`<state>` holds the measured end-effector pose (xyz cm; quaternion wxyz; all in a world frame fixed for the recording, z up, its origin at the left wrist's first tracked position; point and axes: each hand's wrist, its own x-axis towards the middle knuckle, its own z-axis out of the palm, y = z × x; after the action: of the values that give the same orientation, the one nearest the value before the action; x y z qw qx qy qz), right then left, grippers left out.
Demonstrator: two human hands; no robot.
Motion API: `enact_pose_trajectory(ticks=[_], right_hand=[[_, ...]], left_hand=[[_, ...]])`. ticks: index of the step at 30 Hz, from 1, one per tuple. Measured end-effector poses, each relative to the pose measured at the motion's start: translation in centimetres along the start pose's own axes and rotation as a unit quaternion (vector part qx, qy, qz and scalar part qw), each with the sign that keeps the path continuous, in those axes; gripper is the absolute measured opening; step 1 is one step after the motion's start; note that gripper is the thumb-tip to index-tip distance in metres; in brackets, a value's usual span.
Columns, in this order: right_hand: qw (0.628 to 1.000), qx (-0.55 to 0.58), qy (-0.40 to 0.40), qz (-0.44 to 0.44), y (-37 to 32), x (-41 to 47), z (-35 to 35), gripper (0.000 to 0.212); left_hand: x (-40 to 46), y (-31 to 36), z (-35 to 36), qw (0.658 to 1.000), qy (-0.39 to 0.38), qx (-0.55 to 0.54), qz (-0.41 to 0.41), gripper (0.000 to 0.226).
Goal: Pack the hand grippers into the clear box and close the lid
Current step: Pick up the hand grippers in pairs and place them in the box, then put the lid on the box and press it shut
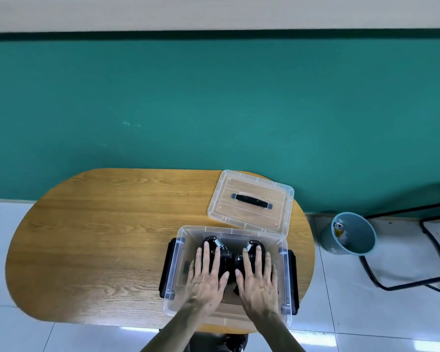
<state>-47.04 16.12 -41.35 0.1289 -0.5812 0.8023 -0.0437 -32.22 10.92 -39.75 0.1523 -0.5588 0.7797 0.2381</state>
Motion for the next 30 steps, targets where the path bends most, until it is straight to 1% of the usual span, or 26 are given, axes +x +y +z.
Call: enact_pose_trajectory(ticks=[4, 8, 10, 13, 17, 19, 22, 27, 30], right_hand=[[1.0, 0.004, -0.008, -0.006, 0.0, 0.0, -0.1, 0.062], [1.0, 0.01, -0.023, -0.006, 0.2, -0.2, -0.6, 0.062], [0.999, 0.022, -0.03, -0.008, 0.4, -0.3, -1.3, 0.062], [0.998, 0.036, -0.031, -0.041, 1.0, -0.1, -2.9, 0.058], [0.995, 0.034, -0.013, -0.098, 1.5, 1.3, -5.5, 0.053], [0.995, 0.029, -0.001, -0.097, 1.2, 2.8, -6.8, 0.052], [0.998, 0.003, 0.004, -0.068, 0.1, 5.3, -8.1, 0.05], [0.999, -0.012, -0.012, -0.027, -1.0, 9.5, -8.5, 0.053], [1.0, -0.001, -0.006, -0.006, -0.5, 12.1, -8.7, 0.055]], left_hand=[[-0.1, 0.1, 0.1, 1.0, -0.002, 0.001, -0.005, 0.081], [-0.3, 0.1, -0.7, 1.0, -0.018, -0.004, -0.006, 0.07], [-0.5, -0.1, -1.4, 1.0, -0.015, -0.006, 0.0, 0.068], [-0.6, -0.5, -3.1, 0.999, 0.025, 0.012, 0.021, 0.066], [-0.1, -0.9, -5.9, 0.991, 0.102, 0.046, 0.069, 0.062], [1.0, -1.2, -7.5, 0.985, 0.136, 0.054, 0.089, 0.063], [3.6, -1.5, -10.1, 0.976, 0.178, 0.068, 0.109, 0.064], [7.9, -1.7, -12.3, 0.978, 0.127, 0.105, 0.124, 0.073], [10.6, -2.7, -12.4, 0.977, 0.125, 0.122, 0.122, 0.074]])
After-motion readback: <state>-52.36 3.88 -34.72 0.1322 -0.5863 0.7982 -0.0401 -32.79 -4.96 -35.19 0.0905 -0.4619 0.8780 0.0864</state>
